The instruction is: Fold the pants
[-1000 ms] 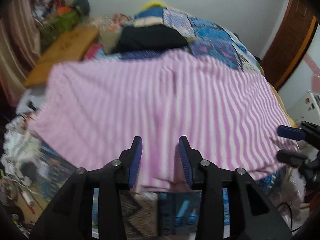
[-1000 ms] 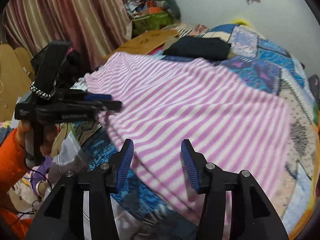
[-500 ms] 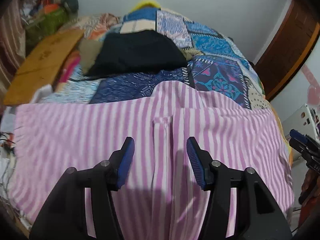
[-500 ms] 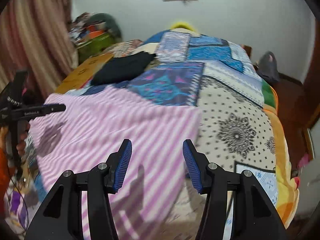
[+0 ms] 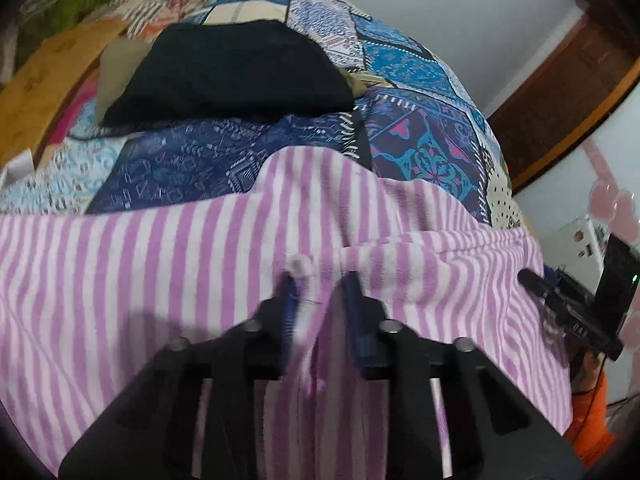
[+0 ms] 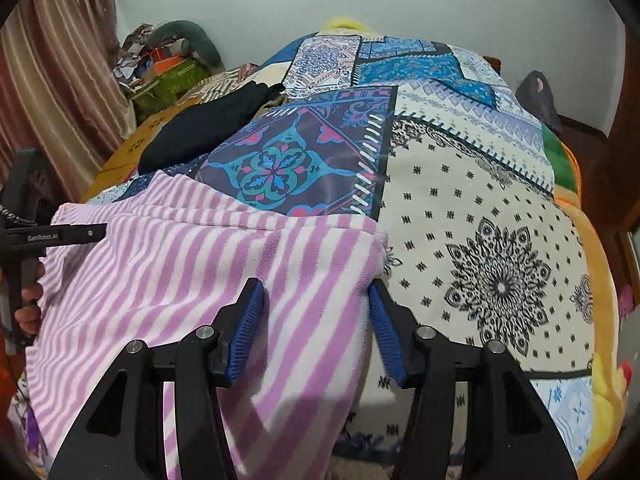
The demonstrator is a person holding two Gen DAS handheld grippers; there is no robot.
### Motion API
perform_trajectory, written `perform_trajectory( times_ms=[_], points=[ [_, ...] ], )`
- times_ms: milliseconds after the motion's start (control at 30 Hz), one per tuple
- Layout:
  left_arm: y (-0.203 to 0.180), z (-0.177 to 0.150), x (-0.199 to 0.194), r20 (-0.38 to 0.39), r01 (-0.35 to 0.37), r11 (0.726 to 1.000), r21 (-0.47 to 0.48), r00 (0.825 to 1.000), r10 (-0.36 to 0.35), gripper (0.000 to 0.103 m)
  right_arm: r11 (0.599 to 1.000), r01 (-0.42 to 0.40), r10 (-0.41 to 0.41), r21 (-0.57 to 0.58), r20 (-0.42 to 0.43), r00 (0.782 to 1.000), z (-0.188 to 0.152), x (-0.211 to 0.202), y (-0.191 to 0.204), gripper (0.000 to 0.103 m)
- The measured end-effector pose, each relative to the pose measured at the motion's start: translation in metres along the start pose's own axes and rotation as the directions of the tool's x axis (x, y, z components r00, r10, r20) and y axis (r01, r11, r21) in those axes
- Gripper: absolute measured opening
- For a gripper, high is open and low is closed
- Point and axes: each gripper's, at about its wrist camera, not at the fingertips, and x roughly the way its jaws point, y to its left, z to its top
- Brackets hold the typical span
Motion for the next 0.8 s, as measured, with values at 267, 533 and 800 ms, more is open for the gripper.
perform_trajectory(
  times_ms=[267, 533, 800],
  points=[
    [-0.001, 0.010, -0.001, 0.053, -0.166, 0.984, 0.063, 0.985, 0.163, 0.006, 0.998, 0.025, -0.024, -0.064, 0.015, 1.000, 0.006, 0.000, 0.000, 0.016],
    [-0.008, 0.020, 0.012, 0.040, -0.237, 0.968, 0.087, 0.971, 0.234, 0.006, 0.976, 0.145, -0.149, -0.165, -0.011, 0.989, 0.020, 0.016, -0.003, 0.014],
    [-0.025, 0.012, -0.033, 0.086, -0.232, 0.967, 0.103, 0.971, 0.223, 0.012, 0.987, 0.072, -0.078, -0.143, -0.038, 0.996, 0.020, -0.040, 0.012, 0.041]
  ],
)
